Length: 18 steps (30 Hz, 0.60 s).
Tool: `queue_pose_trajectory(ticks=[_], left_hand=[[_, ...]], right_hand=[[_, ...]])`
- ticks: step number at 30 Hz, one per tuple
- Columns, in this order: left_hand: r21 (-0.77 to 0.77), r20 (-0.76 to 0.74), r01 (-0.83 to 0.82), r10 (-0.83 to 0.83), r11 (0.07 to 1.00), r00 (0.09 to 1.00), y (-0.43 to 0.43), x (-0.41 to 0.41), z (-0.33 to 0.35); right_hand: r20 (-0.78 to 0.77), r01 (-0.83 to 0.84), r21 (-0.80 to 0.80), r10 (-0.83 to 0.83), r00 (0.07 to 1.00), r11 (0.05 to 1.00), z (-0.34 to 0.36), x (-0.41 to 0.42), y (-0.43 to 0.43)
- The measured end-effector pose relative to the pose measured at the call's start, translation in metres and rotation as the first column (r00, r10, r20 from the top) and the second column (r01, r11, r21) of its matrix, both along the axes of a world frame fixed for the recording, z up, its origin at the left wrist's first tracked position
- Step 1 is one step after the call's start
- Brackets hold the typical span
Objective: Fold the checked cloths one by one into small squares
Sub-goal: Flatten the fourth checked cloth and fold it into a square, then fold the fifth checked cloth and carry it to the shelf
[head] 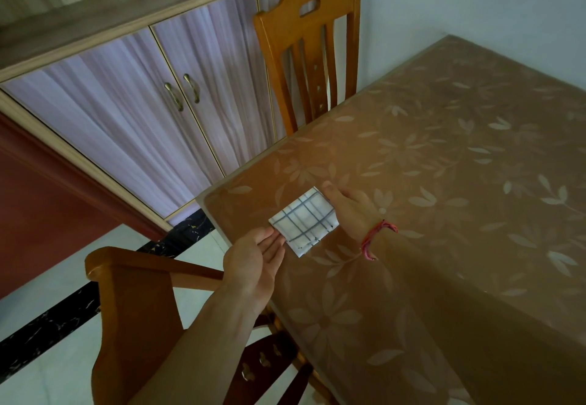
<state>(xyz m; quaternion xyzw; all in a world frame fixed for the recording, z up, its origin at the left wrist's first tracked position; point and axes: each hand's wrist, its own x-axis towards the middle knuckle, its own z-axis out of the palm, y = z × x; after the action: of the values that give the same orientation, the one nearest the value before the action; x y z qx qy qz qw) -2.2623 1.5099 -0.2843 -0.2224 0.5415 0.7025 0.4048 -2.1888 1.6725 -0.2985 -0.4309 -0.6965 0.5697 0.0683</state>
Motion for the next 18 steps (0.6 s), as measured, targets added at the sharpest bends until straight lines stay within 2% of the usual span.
queue_pose_trajectory(ticks=[7, 12, 14, 18], left_hand=[[-0.040, -0.044, 0.016, -0.018, 0.999, 0.999, -0.004, -0.001, 0.002], [-0.156, -0.207, 0.131, -0.162, 0.979, 0.965, -0.008, 0.007, 0.009], [-0.283, -0.337, 0.211, -0.303, 0.936, 0.891, -0.008, 0.011, 0.012], [-0.549, -0.513, 0.334, -0.625, 0.766, 0.589, -0.011, 0.022, 0.023]], right_hand=[[-0.021, -0.016, 0.005, 0.016, 1.000, 1.000, 0.005, 0.005, 0.000], [-0.006, -0.028, 0.051, 0.029, 1.000, 0.998, 0.019, 0.028, -0.006], [0.009, -0.032, 0.099, 0.032, 0.999, 0.995, 0.025, 0.041, -0.009], [0.076, -0.048, 0.170, 0.036, 0.996, 0.984, 0.037, 0.074, -0.014]])
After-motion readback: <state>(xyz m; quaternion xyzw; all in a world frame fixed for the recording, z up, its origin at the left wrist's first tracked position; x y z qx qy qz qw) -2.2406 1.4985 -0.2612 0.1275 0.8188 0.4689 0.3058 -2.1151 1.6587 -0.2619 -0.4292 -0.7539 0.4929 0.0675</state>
